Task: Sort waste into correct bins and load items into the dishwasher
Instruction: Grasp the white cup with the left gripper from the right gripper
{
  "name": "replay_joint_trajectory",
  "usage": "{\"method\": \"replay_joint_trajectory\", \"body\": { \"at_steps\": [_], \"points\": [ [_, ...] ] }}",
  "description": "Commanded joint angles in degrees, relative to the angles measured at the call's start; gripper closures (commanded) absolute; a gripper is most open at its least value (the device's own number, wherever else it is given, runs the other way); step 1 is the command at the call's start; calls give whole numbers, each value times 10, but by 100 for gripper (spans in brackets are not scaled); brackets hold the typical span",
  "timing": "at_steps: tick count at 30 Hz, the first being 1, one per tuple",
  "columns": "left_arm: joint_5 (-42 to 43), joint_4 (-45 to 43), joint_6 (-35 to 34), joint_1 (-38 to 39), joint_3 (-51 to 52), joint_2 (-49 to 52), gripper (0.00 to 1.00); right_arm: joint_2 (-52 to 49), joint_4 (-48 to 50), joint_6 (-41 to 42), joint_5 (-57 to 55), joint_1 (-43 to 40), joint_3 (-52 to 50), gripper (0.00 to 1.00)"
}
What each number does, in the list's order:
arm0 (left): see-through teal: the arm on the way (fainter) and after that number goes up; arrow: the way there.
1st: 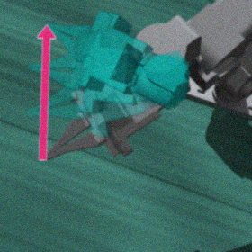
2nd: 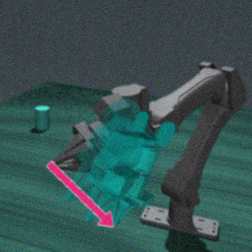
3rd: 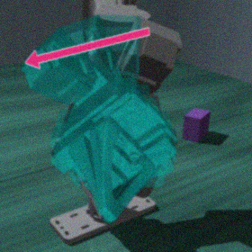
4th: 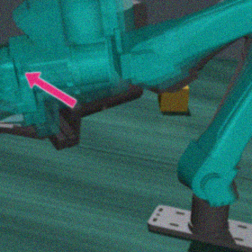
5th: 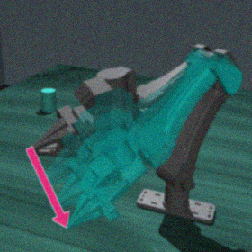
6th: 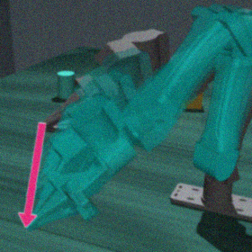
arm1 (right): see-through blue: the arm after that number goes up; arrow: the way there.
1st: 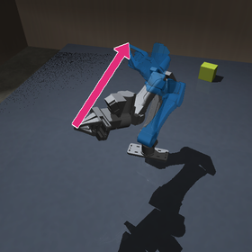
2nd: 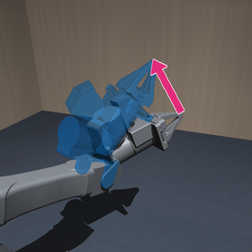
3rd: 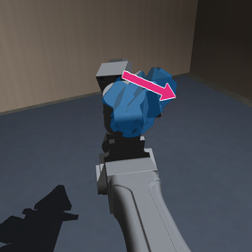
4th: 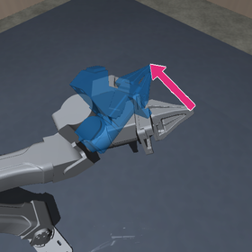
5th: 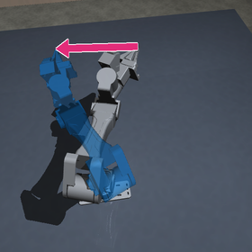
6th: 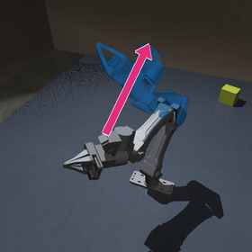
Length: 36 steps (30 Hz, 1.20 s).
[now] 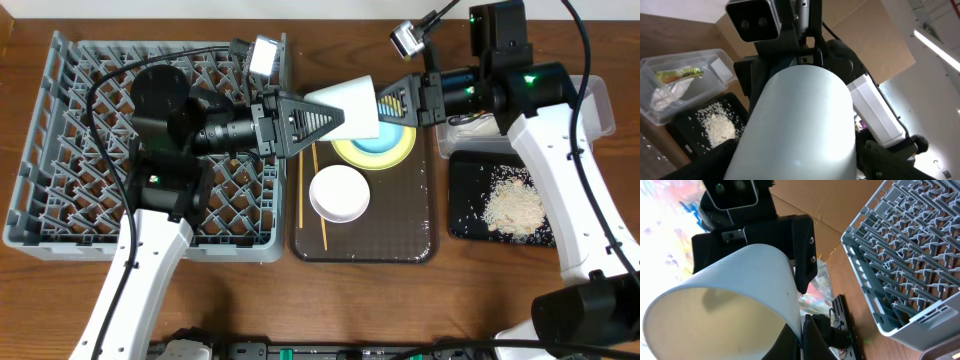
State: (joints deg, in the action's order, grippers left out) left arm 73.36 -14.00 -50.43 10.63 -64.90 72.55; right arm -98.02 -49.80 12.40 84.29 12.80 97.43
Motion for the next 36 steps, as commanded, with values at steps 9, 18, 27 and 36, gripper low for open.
{"method": "replay_joint_trajectory", "body": {
  "at_steps": [9,18,27,36],
  "points": [
    [28,-5,-11,2,-9,2,24,-2,2,-4,12,12,0,99],
    [36,-5,-11,2,-9,2,24,-2,2,-4,12,13,0,99],
    [42,-5,-11,2,-9,2,32,-2,2,-4,-1,19,0,99],
    [40,-5,4,2,-9,2,33,-2,2,-2,-1,18,0,83]
  ]
}}
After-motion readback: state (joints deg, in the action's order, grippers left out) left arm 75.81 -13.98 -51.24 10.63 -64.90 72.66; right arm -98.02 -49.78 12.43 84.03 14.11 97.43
